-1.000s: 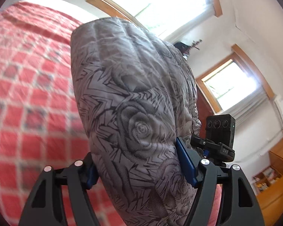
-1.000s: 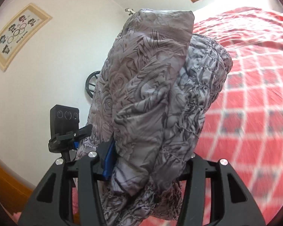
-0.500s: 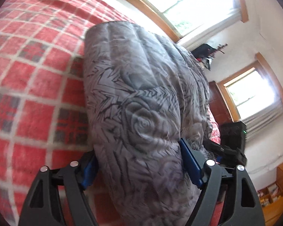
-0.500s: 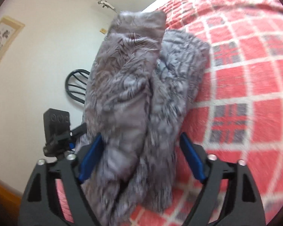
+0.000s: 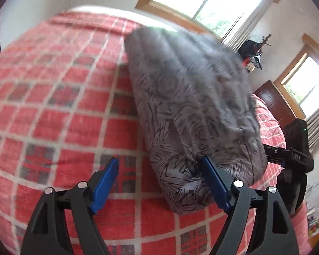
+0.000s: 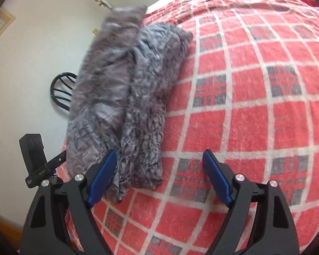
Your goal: Fold large clothes
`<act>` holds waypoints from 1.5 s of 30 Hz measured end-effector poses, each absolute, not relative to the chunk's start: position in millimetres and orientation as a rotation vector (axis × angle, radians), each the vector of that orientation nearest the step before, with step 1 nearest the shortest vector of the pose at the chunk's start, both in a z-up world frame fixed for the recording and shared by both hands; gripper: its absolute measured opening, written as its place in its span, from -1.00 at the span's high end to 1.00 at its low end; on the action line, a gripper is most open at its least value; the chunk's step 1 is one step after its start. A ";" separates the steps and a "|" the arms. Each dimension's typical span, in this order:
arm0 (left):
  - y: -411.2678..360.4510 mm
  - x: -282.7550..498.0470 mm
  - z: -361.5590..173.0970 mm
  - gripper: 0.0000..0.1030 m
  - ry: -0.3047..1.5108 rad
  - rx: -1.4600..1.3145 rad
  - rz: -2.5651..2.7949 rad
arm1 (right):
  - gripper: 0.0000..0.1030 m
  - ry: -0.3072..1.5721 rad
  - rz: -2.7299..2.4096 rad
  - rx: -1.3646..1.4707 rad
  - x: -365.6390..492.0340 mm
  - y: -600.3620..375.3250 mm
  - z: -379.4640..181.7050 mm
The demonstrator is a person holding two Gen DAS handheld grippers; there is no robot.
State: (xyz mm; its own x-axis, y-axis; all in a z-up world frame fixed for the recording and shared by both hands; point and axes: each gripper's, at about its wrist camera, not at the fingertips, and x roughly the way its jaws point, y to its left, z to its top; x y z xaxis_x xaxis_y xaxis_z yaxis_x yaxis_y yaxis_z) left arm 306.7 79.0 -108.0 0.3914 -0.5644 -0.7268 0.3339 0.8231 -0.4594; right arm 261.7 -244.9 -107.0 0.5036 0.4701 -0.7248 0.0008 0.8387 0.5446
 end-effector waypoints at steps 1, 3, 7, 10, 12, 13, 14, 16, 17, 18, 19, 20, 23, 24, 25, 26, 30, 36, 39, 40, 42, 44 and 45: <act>79.5 308.8 -110.3 -0.57 1.032 -0.279 -0.580 | -0.58 1.012 0.290 0.517 266.5 -243.3 -110.0; 86.1 309.7 -104.1 -0.54 1.045 -0.317 -0.569 | -0.53 1.001 0.278 0.520 262.6 -242.7 -105.0; 86.6 288.3 -78.3 -0.54 0.985 -0.190 -0.496 | -0.55 0.977 0.182 0.424 238.1 -233.4 -75.2; 80.6 260.5 -57.7 -0.56 0.944 -0.073 -0.432 | -0.81 0.960 0.110 0.306 213.0 -216.5 -59.3; 76.9 238.6 -46.8 -0.63 0.897 -0.025 -0.399 | -0.91 0.946 0.072 0.247 195.1 -204.2 -54.1; 74.1 231.3 -42.3 -0.64 0.876 0.000 -0.384 | -0.92 0.951 0.051 0.224 187.9 -198.7 -52.8; 70.9 222.2 -37.8 -0.64 0.850 0.031 -0.360 | -0.92 0.960 0.027 0.203 179.6 -192.2 -51.8; 65.3 206.9 -29.0 -0.64 0.786 0.083 -0.315 | -0.92 0.965 0.004 0.178 169.8 -184.5 -49.6; 63.8 197.3 -24.4 -0.65 0.746 0.099 -0.302 | -0.92 0.959 -0.009 0.160 161.8 -179.2 -47.7; 63.5 188.7 -19.6 -0.66 0.719 0.104 -0.298 | -0.92 0.947 -0.014 0.153 154.4 -177.3 -46.4; 62.7 182.7 -14.7 -0.67 0.708 0.106 -0.296 | -0.92 0.940 -0.014 0.151 148.7 -174.8 -42.9; 62.2 177.8 -11.1 -0.67 0.703 0.106 -0.298 | -0.92 0.935 -0.012 0.152 144.3 -172.0 -40.6; 61.4 160.3 -0.6 -0.67 0.704 0.100 -0.295 | -0.92 0.918 -0.009 0.161 139.0 -166.5 -37.7; 61.3 157.0 0.5 -0.67 0.706 0.100 -0.290 | -0.92 0.907 -0.013 0.158 134.4 -163.4 -33.7; 61.5 151.6 2.7 -0.67 0.707 0.102 -0.277 | -0.92 0.902 -0.018 0.155 129.8 -161.7 -30.9; 62.5 148.9 3.0 -0.67 0.704 0.101 -0.274 | -0.92 0.897 -0.026 0.148 124.9 -159.6 -28.2; 64.1 133.4 7.1 -0.68 0.692 0.117 -0.242 | -0.92 0.891 -0.035 0.131 112.8 -151.3 -21.1; 69.3 122.7 4.3 -0.68 0.755 0.111 -0.226 | -0.92 0.905 -0.043 0.116 100.6 -140.2 -17.2; 74.5 120.6 1.5 -0.68 0.782 0.091 -0.234 | -0.92 0.910 -0.041 0.124 95.3 -137.6 -17.2; 75.7 119.7 0.8 -0.68 0.786 0.086 -0.233 | -0.92 0.910 -0.042 0.125 93.6 -137.2 -17.3; 78.3 117.4 0.2 -0.68 0.790 0.080 -0.227 | -0.92 0.914 -0.043 0.129 91.2 -136.8 -18.3; 79.9 115.2 -0.6 -0.68 0.794 0.084 -0.219 | -0.92 0.919 -0.043 0.132 89.3 -136.4 -19.3; 80.9 114.1 -0.9 -0.68 0.796 0.081 -0.219 | -0.92 0.921 -0.043 0.134 88.2 -136.4 -19.7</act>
